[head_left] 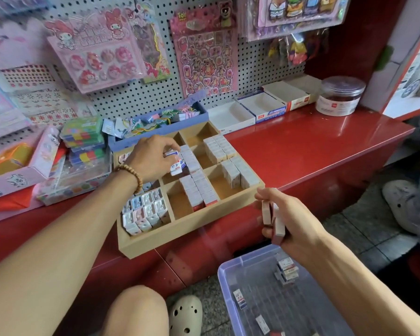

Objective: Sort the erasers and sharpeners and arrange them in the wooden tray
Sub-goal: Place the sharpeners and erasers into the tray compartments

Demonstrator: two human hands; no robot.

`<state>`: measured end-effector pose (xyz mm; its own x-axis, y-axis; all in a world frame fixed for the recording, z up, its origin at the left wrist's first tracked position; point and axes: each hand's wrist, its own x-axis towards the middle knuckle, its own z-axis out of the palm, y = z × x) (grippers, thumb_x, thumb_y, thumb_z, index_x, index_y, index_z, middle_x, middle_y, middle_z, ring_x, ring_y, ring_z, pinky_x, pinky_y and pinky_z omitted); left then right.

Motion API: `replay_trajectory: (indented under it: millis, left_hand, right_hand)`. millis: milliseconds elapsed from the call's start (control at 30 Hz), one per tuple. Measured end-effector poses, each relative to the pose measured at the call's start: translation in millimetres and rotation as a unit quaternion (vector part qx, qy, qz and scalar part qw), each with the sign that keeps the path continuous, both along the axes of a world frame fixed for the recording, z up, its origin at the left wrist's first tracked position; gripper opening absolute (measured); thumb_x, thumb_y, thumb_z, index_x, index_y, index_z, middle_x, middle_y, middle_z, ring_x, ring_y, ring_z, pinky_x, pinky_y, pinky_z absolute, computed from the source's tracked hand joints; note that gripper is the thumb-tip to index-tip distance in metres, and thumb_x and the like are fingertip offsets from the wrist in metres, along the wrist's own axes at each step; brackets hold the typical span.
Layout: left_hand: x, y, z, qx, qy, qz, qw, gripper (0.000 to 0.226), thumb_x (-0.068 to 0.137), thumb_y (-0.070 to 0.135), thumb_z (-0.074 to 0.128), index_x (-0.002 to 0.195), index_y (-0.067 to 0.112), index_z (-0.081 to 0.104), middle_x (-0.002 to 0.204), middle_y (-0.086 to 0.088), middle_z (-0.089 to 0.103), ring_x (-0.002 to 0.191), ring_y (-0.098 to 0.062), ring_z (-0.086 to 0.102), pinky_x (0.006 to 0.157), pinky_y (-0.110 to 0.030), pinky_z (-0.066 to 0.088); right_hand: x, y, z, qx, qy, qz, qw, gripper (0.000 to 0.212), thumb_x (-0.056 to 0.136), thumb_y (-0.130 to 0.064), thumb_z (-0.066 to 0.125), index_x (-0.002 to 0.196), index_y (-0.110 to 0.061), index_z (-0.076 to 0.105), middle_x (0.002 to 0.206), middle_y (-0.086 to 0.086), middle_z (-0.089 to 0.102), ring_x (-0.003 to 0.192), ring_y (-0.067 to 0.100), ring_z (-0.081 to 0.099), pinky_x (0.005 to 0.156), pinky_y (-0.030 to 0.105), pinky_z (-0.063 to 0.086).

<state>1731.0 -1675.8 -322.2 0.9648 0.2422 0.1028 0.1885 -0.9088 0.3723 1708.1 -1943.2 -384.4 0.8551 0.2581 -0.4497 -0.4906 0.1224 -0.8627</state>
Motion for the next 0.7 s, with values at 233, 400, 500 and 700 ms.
replay_trajectory:
  millis: [233, 400, 500, 700]
  left_hand:
    - [13, 5, -5, 0.061, 0.049, -0.032, 0.996, 0.020, 0.092, 0.023, 0.066, 0.111, 0.019, 0.070, 0.103, -0.001, 0.059, 0.088, -0.017, 0.057, 0.086, -0.032, 0.047]
    - [19, -2, -25, 0.058, -0.002, -0.021, 0.998, 0.024, 0.086, 0.022, 0.074, 0.109, 0.020, 0.071, 0.108, -0.004, 0.060, 0.107, -0.023, 0.057, 0.091, -0.034, 0.046]
    - [16, 0, -31, 0.030, -0.025, 0.001, 0.999, 0.029, 0.079, 0.015, 0.078, 0.106, 0.021, 0.070, 0.092, -0.001, 0.058, 0.093, -0.022, 0.057, 0.083, -0.032, 0.045]
    - [11, -2, -36, -0.020, -0.038, 0.046, 0.998, 0.025, 0.070, 0.009, 0.081, 0.081, 0.024, 0.063, 0.074, 0.008, 0.058, 0.084, -0.021, 0.060, 0.075, -0.033, 0.052]
  right_hand:
    - [2, 1, -1, -0.015, 0.005, 0.009, 1.000, 0.019, 0.092, -0.027, 0.063, 0.094, -0.009, 0.068, 0.087, 0.008, 0.056, 0.065, 0.015, 0.050, 0.050, 0.028, 0.037]
    - [-1, -4, 0, 0.002, 0.009, 0.001, 1.000, 0.022, 0.093, -0.030, 0.061, 0.095, -0.009, 0.067, 0.086, 0.009, 0.054, 0.064, 0.015, 0.049, 0.050, 0.028, 0.036]
    - [0, -6, 1, 0.057, 0.037, -0.030, 0.997, 0.030, 0.094, -0.032, 0.053, 0.097, -0.005, 0.067, 0.084, 0.011, 0.055, 0.059, 0.017, 0.047, 0.046, 0.028, 0.034]
    - [-2, -11, 2, 0.131, 0.055, -0.059, 0.988, 0.043, 0.084, -0.015, 0.037, 0.107, 0.003, 0.068, 0.085, 0.015, 0.055, 0.055, 0.019, 0.045, 0.039, 0.023, 0.032]
